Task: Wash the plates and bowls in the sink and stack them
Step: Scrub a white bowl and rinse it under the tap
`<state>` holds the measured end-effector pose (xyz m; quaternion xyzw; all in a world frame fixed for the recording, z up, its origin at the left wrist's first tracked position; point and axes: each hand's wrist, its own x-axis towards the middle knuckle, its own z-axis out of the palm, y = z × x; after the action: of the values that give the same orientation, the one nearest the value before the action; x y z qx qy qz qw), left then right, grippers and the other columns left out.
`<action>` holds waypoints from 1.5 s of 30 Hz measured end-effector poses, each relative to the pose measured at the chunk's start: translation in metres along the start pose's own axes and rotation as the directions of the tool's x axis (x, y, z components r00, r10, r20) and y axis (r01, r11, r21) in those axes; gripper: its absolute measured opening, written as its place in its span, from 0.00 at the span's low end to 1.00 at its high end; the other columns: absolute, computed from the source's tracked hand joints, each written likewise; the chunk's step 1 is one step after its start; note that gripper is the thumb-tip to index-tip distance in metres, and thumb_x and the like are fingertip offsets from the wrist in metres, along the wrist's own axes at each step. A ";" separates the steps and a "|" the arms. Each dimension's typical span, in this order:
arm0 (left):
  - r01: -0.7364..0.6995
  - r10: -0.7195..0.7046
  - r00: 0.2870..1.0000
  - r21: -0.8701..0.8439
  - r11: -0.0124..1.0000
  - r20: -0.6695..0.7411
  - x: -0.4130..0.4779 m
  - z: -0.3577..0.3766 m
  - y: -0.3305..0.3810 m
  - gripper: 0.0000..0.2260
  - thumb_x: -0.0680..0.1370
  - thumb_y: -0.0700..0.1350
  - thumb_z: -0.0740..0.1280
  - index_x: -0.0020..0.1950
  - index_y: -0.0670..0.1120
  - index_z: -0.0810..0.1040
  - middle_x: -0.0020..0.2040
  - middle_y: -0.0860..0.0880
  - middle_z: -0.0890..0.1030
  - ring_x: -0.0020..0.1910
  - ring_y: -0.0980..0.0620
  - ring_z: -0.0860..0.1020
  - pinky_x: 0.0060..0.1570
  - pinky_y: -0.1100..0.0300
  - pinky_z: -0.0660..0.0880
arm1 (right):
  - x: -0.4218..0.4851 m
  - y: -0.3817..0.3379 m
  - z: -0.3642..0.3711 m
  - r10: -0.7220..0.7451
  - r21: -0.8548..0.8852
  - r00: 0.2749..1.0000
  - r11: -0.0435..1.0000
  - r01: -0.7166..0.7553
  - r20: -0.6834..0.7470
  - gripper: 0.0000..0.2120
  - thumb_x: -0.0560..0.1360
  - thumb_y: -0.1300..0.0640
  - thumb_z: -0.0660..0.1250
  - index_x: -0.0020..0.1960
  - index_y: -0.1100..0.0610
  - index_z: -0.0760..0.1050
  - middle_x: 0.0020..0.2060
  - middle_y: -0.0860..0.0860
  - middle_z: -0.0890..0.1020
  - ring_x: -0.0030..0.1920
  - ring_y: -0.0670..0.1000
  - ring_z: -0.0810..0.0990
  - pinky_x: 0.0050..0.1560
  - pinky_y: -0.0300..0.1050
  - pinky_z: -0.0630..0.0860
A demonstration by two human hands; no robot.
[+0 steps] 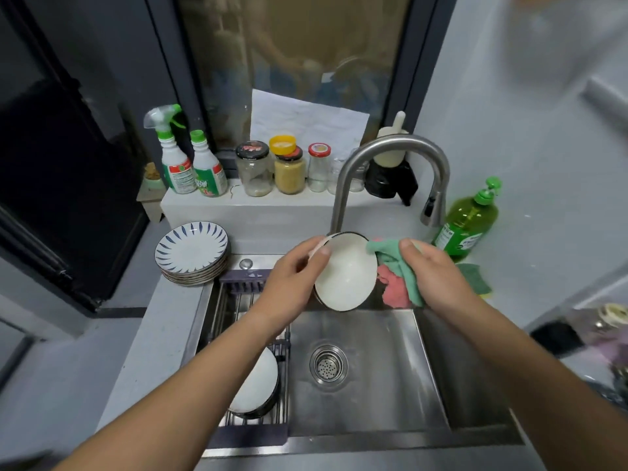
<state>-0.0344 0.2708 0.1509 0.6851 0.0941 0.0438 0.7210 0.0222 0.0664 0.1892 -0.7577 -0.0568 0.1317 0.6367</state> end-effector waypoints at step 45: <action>0.126 -0.146 0.978 -0.136 0.983 -0.148 -0.004 0.084 0.048 0.20 0.84 0.60 0.59 0.57 0.48 0.84 0.54 0.41 0.86 0.46 0.47 0.85 0.42 0.47 0.83 | -0.007 0.013 -0.063 -0.431 -0.634 0.578 0.019 0.773 0.693 0.34 0.79 0.33 0.51 0.76 0.53 0.64 0.76 0.53 0.67 0.77 0.54 0.61 0.79 0.54 0.49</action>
<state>-0.0192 0.1903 0.2028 0.6246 0.1945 0.0541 0.7544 0.0318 0.0021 0.1876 -0.8338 -0.5384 -0.0969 0.0739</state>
